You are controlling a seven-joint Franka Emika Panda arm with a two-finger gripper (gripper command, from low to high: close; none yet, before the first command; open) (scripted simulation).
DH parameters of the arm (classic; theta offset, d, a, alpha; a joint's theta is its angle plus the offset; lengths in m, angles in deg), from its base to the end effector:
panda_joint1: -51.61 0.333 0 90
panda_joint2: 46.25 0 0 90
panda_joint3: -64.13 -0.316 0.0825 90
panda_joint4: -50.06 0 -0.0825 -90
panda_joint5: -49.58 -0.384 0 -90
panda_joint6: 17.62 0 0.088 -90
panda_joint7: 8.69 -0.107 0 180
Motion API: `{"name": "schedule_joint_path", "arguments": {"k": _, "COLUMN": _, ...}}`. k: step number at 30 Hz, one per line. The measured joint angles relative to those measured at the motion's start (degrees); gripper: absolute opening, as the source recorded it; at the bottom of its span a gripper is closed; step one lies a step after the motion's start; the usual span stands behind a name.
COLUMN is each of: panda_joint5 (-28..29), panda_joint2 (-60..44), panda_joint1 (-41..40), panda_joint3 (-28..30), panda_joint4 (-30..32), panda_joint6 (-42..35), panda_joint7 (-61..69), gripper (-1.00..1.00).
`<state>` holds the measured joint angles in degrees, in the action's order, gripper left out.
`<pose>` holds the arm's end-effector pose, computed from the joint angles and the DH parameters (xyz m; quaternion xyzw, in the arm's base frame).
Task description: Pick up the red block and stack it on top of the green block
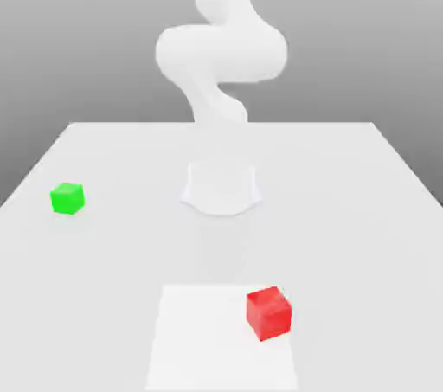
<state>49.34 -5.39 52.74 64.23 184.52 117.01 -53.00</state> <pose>0.3807 0.0067 0.6612 -0.8703 0.3462 -0.3224 0.1374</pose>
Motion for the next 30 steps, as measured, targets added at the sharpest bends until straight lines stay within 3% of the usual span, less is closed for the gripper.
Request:
{"name": "schedule_joint_path", "arguments": {"k": 19, "panda_joint5": -0.1, "panda_joint2": -40.1, "panda_joint1": 7.3, "panda_joint3": -1.6, "panda_joint4": 21.1, "panda_joint6": 22.8, "panda_joint7": 10.9, "gripper": 0.00}}
{"name": "schedule_joint_path", "arguments": {"k": 26, "panda_joint5": 1.4, "panda_joint2": -54.6, "panda_joint1": 8.0, "panda_joint3": -1.0, "panda_joint4": 20.8, "panda_joint6": 34.4, "panda_joint7": 10.6, "gripper": 0.00}}
{"name": "schedule_joint_path", "arguments": {"k": 27, "panda_joint5": 1.4, "panda_joint2": -55.8, "panda_joint1": 8.0, "panda_joint3": -0.9, "panda_joint4": 20.7, "panda_joint6": 35.4, "panda_joint7": 10.5, "gripper": -1.00}}
{"name": "schedule_joint_path", "arguments": {"k": 30, "panda_joint5": 1.5, "panda_joint2": -55.8, "panda_joint1": 8.0, "panda_joint3": -0.9, "panda_joint4": 20.7, "panda_joint6": 35.4, "panda_joint7": 10.5, "gripper": -1.00}}
